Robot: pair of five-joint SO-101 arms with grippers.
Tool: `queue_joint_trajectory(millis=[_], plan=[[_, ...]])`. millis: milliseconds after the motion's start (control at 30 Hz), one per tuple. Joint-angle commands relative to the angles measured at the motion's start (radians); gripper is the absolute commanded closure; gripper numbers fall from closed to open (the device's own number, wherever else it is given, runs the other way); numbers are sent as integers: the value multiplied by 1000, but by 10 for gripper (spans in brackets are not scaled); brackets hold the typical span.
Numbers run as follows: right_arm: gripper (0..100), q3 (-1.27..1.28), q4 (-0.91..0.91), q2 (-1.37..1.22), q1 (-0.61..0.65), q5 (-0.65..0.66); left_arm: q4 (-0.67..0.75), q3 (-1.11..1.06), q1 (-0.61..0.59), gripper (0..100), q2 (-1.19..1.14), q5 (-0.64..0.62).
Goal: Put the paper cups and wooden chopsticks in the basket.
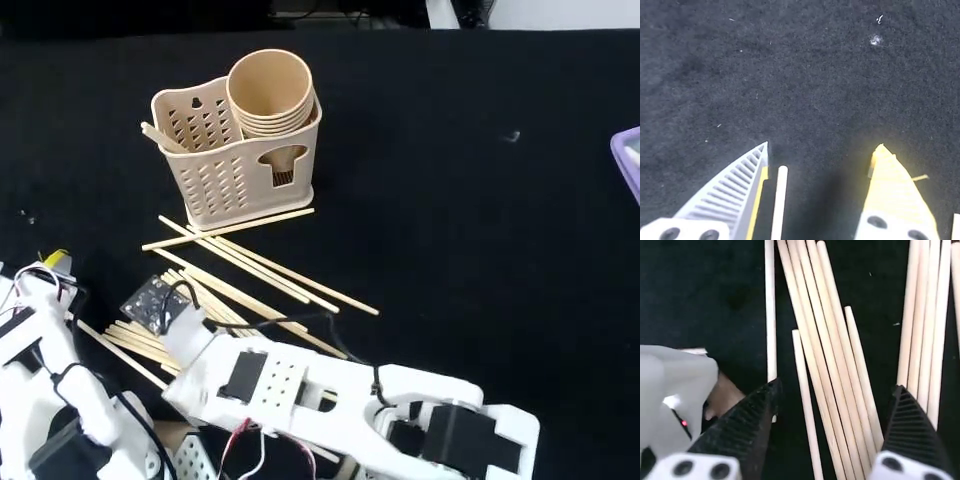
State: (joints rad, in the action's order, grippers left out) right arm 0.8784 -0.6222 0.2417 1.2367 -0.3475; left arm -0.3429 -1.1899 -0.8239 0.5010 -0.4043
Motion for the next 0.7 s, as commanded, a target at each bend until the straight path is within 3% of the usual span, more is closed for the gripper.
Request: queue_joint_trajectory(millis=[0,167,433,567,667], plan=[[666,-44,25,1,17,-44,14,28,-61,679,29,-2],[666,-33,66,1,60,-87,12,87,-225,679,-5,-107],[666,53,242,1,63,-115,5,229,-332,679,-203,-129],[666,41,229,1,63,-48,-8,308,-383,679,-315,-163],[666,-8,153,-1,64,-8,-118,403,-397,679,-376,-175]])
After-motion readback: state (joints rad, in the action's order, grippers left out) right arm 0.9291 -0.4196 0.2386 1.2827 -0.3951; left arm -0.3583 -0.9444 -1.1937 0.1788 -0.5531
